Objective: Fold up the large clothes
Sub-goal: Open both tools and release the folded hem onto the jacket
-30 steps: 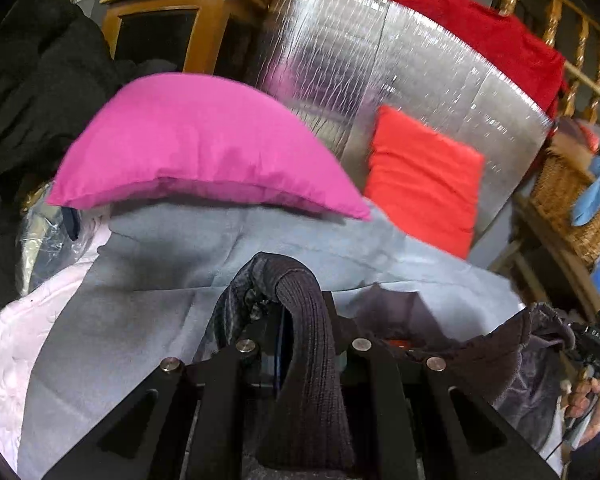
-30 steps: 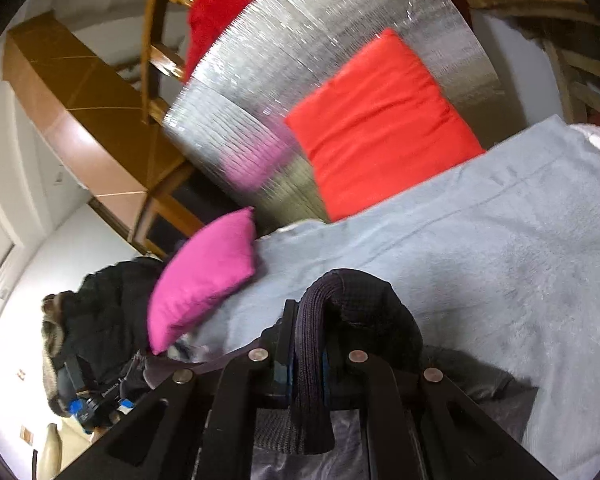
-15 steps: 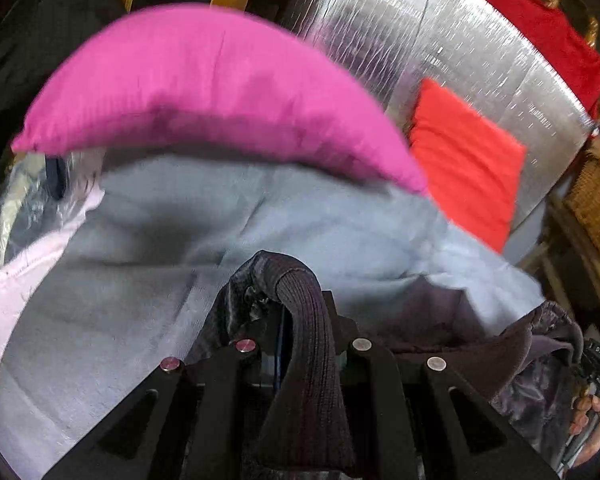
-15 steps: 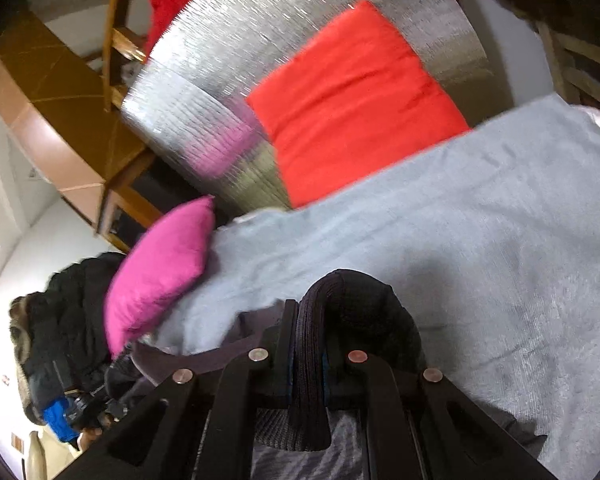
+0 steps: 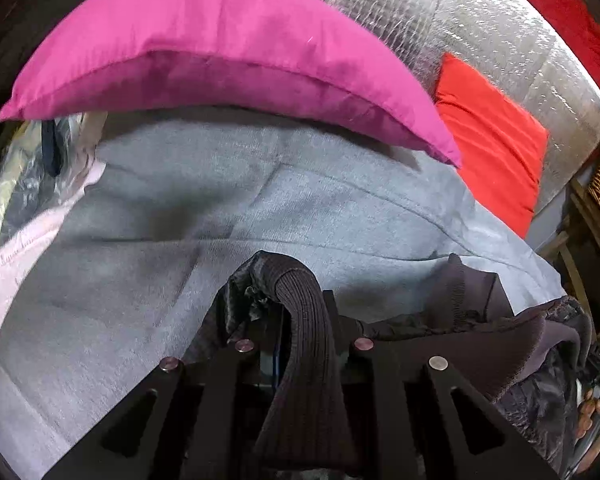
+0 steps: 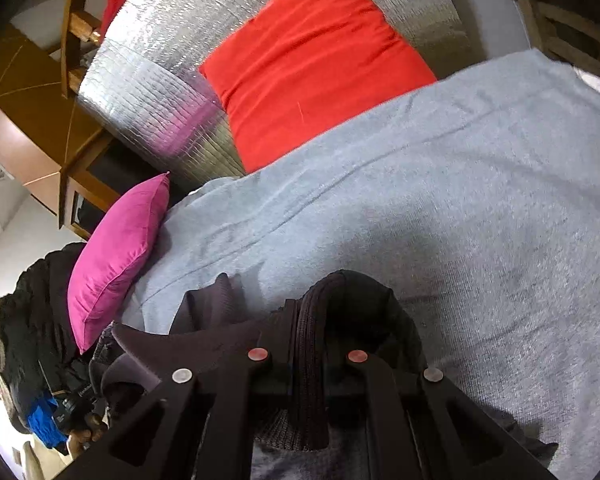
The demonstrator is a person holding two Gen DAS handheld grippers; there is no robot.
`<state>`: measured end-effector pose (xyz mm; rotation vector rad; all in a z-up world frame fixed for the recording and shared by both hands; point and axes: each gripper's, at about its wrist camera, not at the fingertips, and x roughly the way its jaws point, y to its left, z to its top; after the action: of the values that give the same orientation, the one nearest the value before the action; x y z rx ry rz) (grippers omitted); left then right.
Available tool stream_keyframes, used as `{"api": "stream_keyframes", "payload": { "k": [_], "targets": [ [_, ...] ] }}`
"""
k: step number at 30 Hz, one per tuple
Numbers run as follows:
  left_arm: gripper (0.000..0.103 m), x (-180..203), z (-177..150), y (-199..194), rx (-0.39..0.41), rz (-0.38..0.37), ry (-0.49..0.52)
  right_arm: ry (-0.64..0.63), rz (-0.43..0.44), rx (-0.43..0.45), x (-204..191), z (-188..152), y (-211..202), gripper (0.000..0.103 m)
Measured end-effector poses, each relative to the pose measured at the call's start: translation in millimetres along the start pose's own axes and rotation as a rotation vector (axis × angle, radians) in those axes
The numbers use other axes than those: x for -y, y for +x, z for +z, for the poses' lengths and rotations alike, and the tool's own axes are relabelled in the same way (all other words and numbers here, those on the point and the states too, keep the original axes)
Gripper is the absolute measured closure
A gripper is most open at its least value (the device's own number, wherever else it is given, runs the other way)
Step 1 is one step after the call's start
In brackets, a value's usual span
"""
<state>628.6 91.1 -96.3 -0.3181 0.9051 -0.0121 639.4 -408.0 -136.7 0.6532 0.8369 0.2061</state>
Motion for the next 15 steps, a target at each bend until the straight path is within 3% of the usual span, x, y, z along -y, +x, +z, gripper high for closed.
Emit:
{"api": "stream_keyframes", "payload": {
  "k": [3, 6, 8, 9, 10, 12, 15],
  "targets": [
    [0.077, -3.1, 3.0, -2.5, -0.031, -0.023, -0.052, 0.013, -0.006, -0.012, -0.3, 0.1, -1.2, 0.092],
    [0.06, -4.9, 6.3, -11.9, -0.064, -0.059, -0.078, 0.011, -0.014, -0.017, -6.5, 1.7, -8.8, 0.09],
    [0.046, -5.7, 9.7, -27.2, -0.02, -0.028, -0.084, 0.009, -0.02, -0.022, -10.7, 2.2, -13.9, 0.086],
    [0.031, -5.7, 11.3, -33.3, 0.01, -0.001, -0.088, 0.012, -0.022, -0.021, -12.3, 2.4, -16.4, 0.081],
    [0.024, -7.8, 13.1, -41.9, 0.045, 0.02, -0.098, 0.015, -0.018, -0.016, -14.2, 2.8, -20.3, 0.074],
    [0.023, -14.6, 16.4, -58.8, 0.103, 0.019, -0.128, 0.028, -0.032, 0.022, -16.7, 4.6, -31.0, 0.004],
    [0.024, -21.2, 17.5, -75.2, 0.124, 0.014, -0.137, 0.034, -0.017, 0.084, -21.9, 9.2, -50.8, 0.002]
  ]
}}
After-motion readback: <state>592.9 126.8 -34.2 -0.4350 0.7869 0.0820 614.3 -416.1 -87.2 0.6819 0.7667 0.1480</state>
